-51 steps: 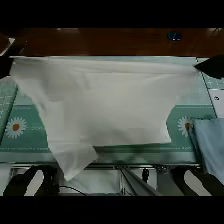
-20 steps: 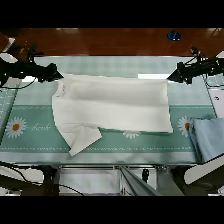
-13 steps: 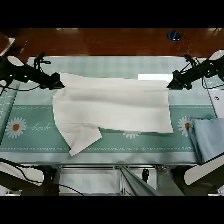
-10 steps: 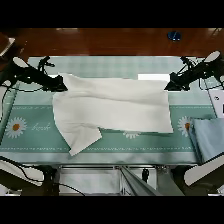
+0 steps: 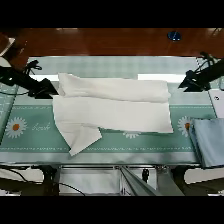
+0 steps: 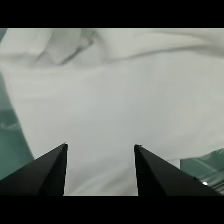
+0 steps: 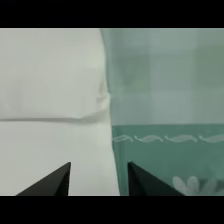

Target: Fold the shirts.

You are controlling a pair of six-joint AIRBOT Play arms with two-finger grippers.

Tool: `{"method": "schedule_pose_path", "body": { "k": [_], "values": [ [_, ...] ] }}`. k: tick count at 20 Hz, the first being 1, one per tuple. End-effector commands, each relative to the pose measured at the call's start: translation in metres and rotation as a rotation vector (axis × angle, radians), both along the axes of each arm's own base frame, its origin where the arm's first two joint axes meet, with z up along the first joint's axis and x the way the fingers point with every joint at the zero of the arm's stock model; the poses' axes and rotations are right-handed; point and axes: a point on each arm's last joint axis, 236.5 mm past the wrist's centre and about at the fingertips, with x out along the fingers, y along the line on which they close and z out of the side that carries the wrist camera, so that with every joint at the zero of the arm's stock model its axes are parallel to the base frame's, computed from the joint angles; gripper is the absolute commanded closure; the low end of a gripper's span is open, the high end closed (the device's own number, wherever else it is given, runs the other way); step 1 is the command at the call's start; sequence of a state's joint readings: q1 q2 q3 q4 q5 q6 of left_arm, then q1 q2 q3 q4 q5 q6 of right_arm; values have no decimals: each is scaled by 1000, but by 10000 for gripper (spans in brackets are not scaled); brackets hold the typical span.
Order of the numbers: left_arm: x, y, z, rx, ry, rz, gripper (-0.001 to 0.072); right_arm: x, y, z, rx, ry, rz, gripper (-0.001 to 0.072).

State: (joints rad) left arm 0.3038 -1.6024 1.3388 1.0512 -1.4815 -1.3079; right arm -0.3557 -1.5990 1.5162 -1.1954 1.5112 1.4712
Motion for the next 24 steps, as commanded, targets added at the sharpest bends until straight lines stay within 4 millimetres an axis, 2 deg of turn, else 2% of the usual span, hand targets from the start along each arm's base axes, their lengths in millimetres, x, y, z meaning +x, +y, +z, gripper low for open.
{"method": "schedule_pose_path", "body": {
  "k": [1, 3, 5, 6, 8, 10, 16, 19, 20, 21, 22, 24],
  "values": [
    [-58, 26, -2, 3, 11, 110, 196, -41, -43, 16, -117, -115, -171, 299],
    [-97, 33, -20, -14, 22, 206, 196, -68, -32, 6, -75, -195, -239, 299],
    [-132, 11, -32, -127, 17, 248, 197, -92, -3, -6, 10, -257, -287, 299],
    [-138, 4, -39, -150, 5, 290, 197, -104, 13, -15, 50, -258, -299, 299],
    [-137, -1, -47, -172, -15, 381, 197, -121, 37, -32, 123, -234, -315, 299],
    [-144, -8, -56, -177, 11, 388, 197, -132, 50, -44, 165, -198, -311, 299],
    [-152, -44, -76, -164, 22, 302, 197, -139, 56, -49, 183, -175, -303, 300],
    [-146, -67, -81, -141, -10, 228, 200, -138, 56, -48, 189, -172, -315, 300],
    [-141, -73, -80, -140, -27, 220, 250, -138, 56, -48, 187, -173, -315, 300],
    [-138, -80, -79, -148, -36, 210, 527, -140, 54, -50, 175, -170, -309, 300],
    [-137, -85, -76, -160, -42, 202, 678, -144, 47, -54, 134, -157, -290, 300],
    [-138, -89, -70, -181, -37, 185, 687, -163, 22, -70, 1, -84, -286, 300]
  ]
}}
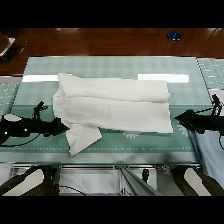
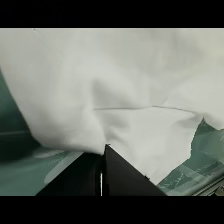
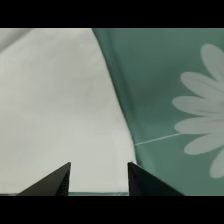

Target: Fold the shirts.

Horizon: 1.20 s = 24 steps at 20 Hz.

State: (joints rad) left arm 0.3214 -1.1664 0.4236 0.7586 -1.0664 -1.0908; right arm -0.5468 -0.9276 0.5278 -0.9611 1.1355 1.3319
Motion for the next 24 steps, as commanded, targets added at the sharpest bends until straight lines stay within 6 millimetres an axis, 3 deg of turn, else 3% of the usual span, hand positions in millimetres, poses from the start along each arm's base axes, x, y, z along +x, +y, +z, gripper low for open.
{"method": "schedule_pose_path", "body": {
  "k": [1, 2, 5, 7, 10, 13, 19, 23, 24],
  "values": [
    [3, -15, 9, -36, -16, -28, 687, -28, -34, -21, -152, 141, -21, 300],
    [3, -15, 9, -37, -16, -28, 687, -37, -33, -24, -147, 180, -24, 300],
    [3, -15, 9, -36, -17, -28, 687, -55, -6, -28, -43, 238, 13, 300],
    [3, -15, 9, -36, -17, -28, 687, -57, 4, -29, -4, 233, 26, 300],
    [4, -15, 8, -34, -18, -26, 687, -55, 4, -30, -6, 224, 24, 301],
    [4, -15, 8, -35, -17, -26, 687, -47, 11, -34, 45, 217, 6, 302],
    [3, -15, 8, -35, -17, -26, 687, -33, 27, -59, 188, 255, -17, 306],
    [4, -15, 8, -35, -17, -26, 687, 7, 33, -52, 270, 136, -121, 319],
    [4, -15, 8, -34, -18, -25, 687, 14, 36, -50, 262, 112, -110, 370]
  ]
}}
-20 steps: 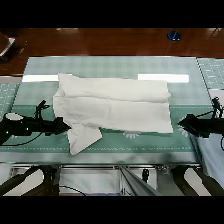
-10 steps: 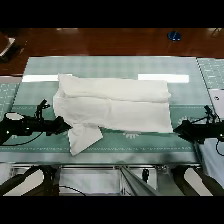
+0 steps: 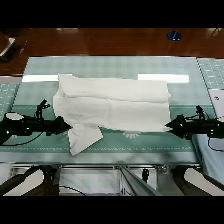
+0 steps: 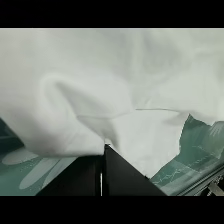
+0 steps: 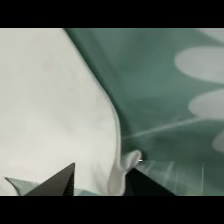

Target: Fold the shirts.

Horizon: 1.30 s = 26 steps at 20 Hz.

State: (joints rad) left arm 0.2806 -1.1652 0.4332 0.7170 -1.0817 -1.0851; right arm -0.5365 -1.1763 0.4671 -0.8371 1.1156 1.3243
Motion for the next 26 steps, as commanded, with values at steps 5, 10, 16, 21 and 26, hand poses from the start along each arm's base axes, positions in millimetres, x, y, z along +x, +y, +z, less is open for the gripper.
{"method": "schedule_pose_path", "body": {
  "k": [5, 10, 16, 21, 26],
  "values": [
    [7, 2, 4, 5, -18, -1, 687, 47, 26, 22, -18, -179, 120, 690],
    [78, 13, 75, -8, -225, -6, 687, 99, 7, 91, -83, -332, 203, 690],
    [173, 34, 122, 27, -345, 75, 687, 153, -14, 111, -155, -388, 216, 690],
    [240, 32, 109, -11, -292, 105, 688, 199, -21, 101, -98, -403, 161, 690],
    [275, 21, 68, -33, -229, 95, 687, 225, -20, 72, -8, -371, 106, 690]
  ]
}}
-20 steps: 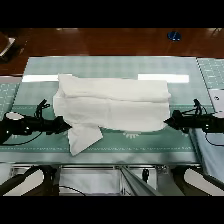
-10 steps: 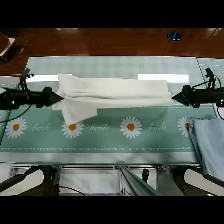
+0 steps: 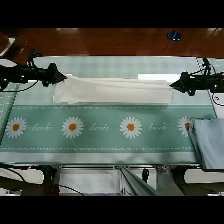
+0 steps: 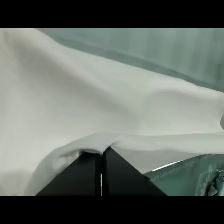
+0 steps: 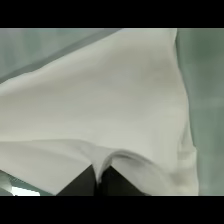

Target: Fold the shirts.

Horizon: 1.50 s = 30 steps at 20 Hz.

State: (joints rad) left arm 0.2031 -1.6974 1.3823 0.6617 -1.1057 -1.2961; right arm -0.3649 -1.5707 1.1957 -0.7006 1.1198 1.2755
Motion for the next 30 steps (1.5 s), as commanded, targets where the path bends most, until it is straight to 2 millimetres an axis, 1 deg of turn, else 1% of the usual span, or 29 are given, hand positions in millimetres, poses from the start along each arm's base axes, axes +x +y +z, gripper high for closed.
{"method": "schedule_pose_path", "body": {
  "k": [1, 3, 4, 5, 6, 7, 8, 9, 10, 11, 12, 14, 15, 16, 17, 19, 21, 22, 24, 27, 28, 29, 30],
  "values": [
    [22, -7, -28, -19, 47, 3, 688, 20, 0, -18, 57, 17, -28, 690],
    [23, -8, -40, -18, 63, 3, 684, 26, -3, -27, 66, 25, -46, 689],
    [25, -8, -42, -11, 55, 2, 596, 30, -3, -29, 75, 25, -55, 649],
    [25, -9, -43, -10, 54, -1, 341, 33, -4, -30, 77, 21, -63, 473],
    [24, -10, -40, -15, 56, -8, 195, 34, -5, -29, 81, 16, -71, 292],
    [22, -8, -33, -19, 56, -29, 196, 34, -5, -25, 88, 13, -64, 299],
    [20, 2, -23, -15, 58, -49, 197, 32, -8, -18, 96, 14, -43, 299],
    [13, 15, -12, -8, 73, -62, 197, 28, -13, -10, 107, 16, -22, 299],
    [3, 32, -2, 2, 92, -67, 197, 20, -21, -1, 123, 27, 3, 299],
    [-9, 52, 6, 24, 103, -62, 198, 9, -33, 4, 126, 44, 13, 299],
    [-21, 73, 11, 65, 111, -41, 197, -7, -50, 1, 92, 81, 14, 299],
    [-38, 106, 17, 136, 82, 73, 198, -36, -86, -18, -28, 202, -17, 299],
    [-45, 115, 20, 158, 44, 157, 198, -44, -96, -28, -67, 244, -40, 299],
    [-53, 117, 21, 184, 6, 218, 197, -45, -98, -33, -73, 251, -57, 299],
    [-64, 113, 21, 206, -28, 252, 198, -39, -94, -38, -62, 240, -80, 299],
    [-88, 88, 20, 230, -85, 244, 197, -23, -83, -44, -44, 211, -112, 299],
    [-111, 57, 17, 234, -100, 181, 198, -9, -60, -50, 10, 200, -105, 299],
    [-117, 43, 18, 234, -106, 149, 197, -6, -48, -57, 34, 210, -90, 299],
    [-120, 18, 21, 238, -135, 75, 197, -5, -29, -71, 61, 237, -56, 299],
    [-119, -10, 24, 240, -168, 16, 197, -4, 0, -84, 75, 256, -2, 299],
    [-119, -18, 24, 239, -173, -3, 198, -2, 6, -87, 69, 254, 8, 300],
    [-121, -26, 24, 237, -176, -24, 198, 0, 12, -87, 61, 247, 15, 314],
    [-123, -33, 24, 233, -178, -41, 199, 3, 17, -85, 56, 239, 29, 391]
  ]
}}
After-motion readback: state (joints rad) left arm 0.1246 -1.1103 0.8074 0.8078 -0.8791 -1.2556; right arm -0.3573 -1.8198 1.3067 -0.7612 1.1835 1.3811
